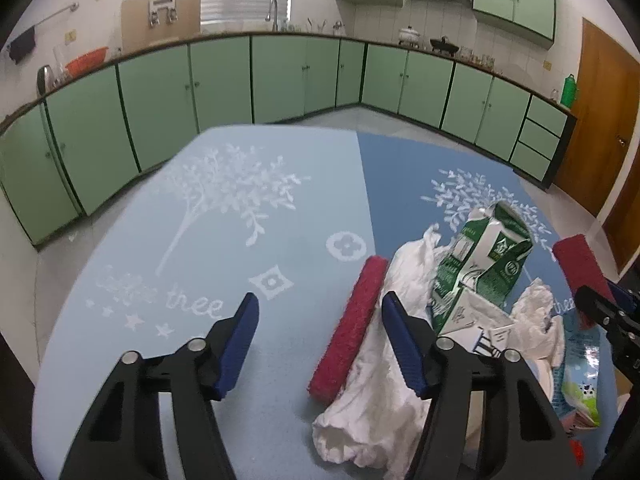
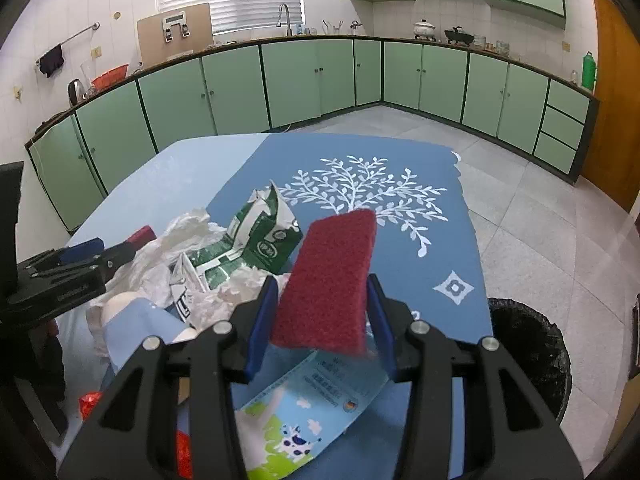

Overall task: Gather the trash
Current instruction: 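Grasp the second maroon sponge with the left tool and lift it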

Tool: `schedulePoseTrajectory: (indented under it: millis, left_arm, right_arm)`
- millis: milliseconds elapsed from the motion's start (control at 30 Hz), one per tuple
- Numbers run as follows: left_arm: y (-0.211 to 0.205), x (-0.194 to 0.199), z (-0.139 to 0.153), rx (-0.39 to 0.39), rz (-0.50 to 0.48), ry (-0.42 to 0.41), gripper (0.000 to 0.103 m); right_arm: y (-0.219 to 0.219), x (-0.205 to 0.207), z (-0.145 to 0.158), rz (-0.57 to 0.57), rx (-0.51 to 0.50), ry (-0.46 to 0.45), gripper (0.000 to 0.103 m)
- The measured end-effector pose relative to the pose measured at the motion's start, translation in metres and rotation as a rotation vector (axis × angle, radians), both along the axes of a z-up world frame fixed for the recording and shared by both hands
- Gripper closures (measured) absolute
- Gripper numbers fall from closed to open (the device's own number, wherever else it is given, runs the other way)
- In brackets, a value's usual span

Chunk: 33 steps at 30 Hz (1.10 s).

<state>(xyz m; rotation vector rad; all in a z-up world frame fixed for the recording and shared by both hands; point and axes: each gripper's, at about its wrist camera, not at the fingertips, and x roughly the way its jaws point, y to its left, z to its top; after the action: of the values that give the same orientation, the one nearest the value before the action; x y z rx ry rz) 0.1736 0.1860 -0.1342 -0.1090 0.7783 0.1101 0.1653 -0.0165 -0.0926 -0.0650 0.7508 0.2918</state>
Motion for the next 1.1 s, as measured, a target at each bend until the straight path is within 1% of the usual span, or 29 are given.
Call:
schedulePoseTrajectory:
  millis: [100, 167, 200, 333, 467, 667, 833, 900, 933, 967, 1100]
  left_arm:
    - [0.004, 0.002, -0.003, -0.031, -0.007, 0.009, 0.056]
    - [0.006, 0.002, -0.004, -0.045, -0.013, 0.010, 0.073]
    - [0.007, 0.002, -0.003, -0.049, -0.017, 0.010, 0.073]
    - [0.007, -0.002, 0.001, -0.056, -0.030, -0.010, 0.081]
    - [0.007, -0.009, 0.013, -0.059, -0.030, -0.034, 0.086]
    - [0.007, -0.018, 0.033, -0.057, -0.025, -0.076, 0.086]
    - [0.008, -0.017, 0.023, -0.047, -0.018, -0.038, 0.085]
    - [0.009, -0.018, 0.018, -0.039, 0.000, -0.019, 0.076]
    - [0.009, -0.019, 0.016, -0.035, 0.007, -0.017, 0.062]
    - [0.010, -0.020, 0.014, -0.026, 0.020, -0.016, 0.054]
    - [0.019, -0.016, 0.003, -0.019, 0.045, 0.018, 0.054]
  right_arm:
    - [0.000, 0.002, -0.002, -0.004, 0.001, 0.010, 0.060]
    - [0.000, 0.003, -0.003, -0.003, 0.000, 0.013, 0.060]
    - [0.000, 0.003, -0.003, -0.002, 0.001, 0.013, 0.060]
    - [0.001, 0.003, 0.000, 0.006, 0.004, 0.007, 0.060]
    - [0.000, -0.001, 0.005, 0.008, 0.006, -0.005, 0.060]
    - [-0.001, -0.006, 0.011, 0.010, 0.013, -0.019, 0.060]
    - [-0.002, -0.010, 0.012, 0.011, 0.019, -0.018, 0.060]
    - [-0.002, -0.010, 0.012, 0.012, 0.016, -0.017, 0.060]
    - [-0.002, -0.011, 0.012, 0.012, 0.015, -0.016, 0.060]
    - [-0.002, -0.011, 0.012, 0.011, 0.015, -0.013, 0.060]
    - [-0.001, -0.011, 0.008, 0.011, 0.017, -0.001, 0.060]
